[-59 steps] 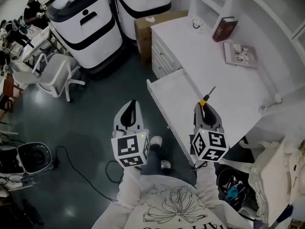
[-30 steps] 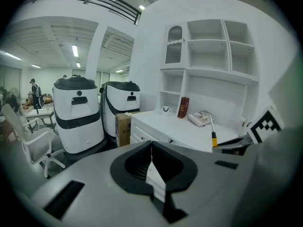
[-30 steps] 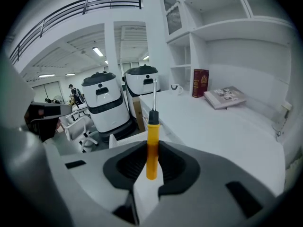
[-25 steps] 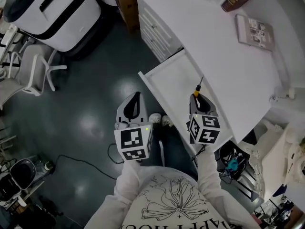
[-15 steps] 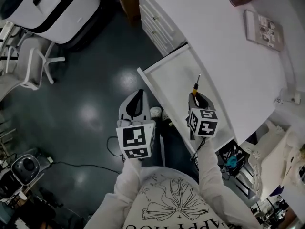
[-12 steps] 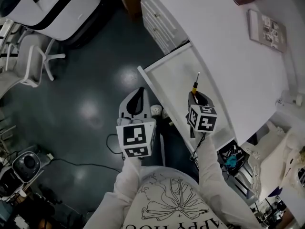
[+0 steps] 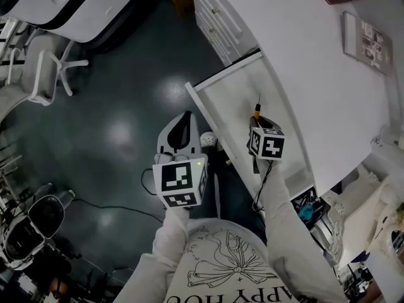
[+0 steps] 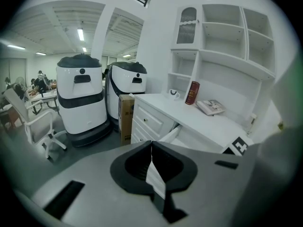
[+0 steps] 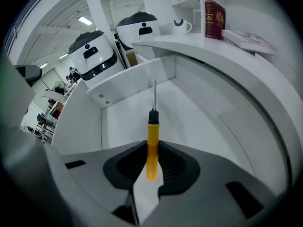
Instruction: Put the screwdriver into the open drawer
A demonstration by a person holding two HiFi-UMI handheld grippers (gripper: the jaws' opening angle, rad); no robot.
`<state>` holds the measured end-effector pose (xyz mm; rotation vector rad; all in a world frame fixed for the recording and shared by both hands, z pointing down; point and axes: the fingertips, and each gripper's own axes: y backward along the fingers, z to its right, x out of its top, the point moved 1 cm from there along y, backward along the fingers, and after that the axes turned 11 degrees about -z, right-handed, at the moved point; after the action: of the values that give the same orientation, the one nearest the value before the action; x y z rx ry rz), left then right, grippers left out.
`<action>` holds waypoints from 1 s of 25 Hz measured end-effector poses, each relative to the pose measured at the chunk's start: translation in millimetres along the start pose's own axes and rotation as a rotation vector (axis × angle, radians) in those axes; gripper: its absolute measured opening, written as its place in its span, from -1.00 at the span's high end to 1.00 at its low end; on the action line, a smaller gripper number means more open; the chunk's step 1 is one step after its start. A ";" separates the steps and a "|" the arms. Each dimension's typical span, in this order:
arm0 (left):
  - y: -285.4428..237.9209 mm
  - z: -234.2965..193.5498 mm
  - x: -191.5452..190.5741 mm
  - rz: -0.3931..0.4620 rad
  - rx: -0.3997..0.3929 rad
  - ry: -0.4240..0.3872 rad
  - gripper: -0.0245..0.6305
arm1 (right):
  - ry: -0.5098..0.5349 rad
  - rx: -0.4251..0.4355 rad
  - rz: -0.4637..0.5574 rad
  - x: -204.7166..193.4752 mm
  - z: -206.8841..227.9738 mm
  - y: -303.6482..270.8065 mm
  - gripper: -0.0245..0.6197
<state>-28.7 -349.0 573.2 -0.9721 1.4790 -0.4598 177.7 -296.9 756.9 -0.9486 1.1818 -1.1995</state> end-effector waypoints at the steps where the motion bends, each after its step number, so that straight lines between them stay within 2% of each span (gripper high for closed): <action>1: -1.1 -0.5 -1.1 -0.003 0.001 0.003 0.91 | -0.001 0.001 -0.008 -0.4 0.4 -3.2 0.70; 15: 4.0 1.3 -7.2 -0.012 0.010 0.028 0.91 | 0.026 0.009 -0.052 -3.1 0.8 -23.5 0.69; 18: 9.9 -0.5 -3.7 0.001 0.014 0.029 0.91 | 0.010 0.001 0.006 4.8 2.9 -10.2 0.56; 25: 30.7 0.1 11.3 0.055 0.025 0.038 0.91 | 0.008 -0.023 0.238 42.9 -2.2 65.2 0.62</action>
<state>-36.5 -340.4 542.6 -0.9052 1.5262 -0.4584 185.7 -329.2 686.3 -0.7955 1.2786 -1.0018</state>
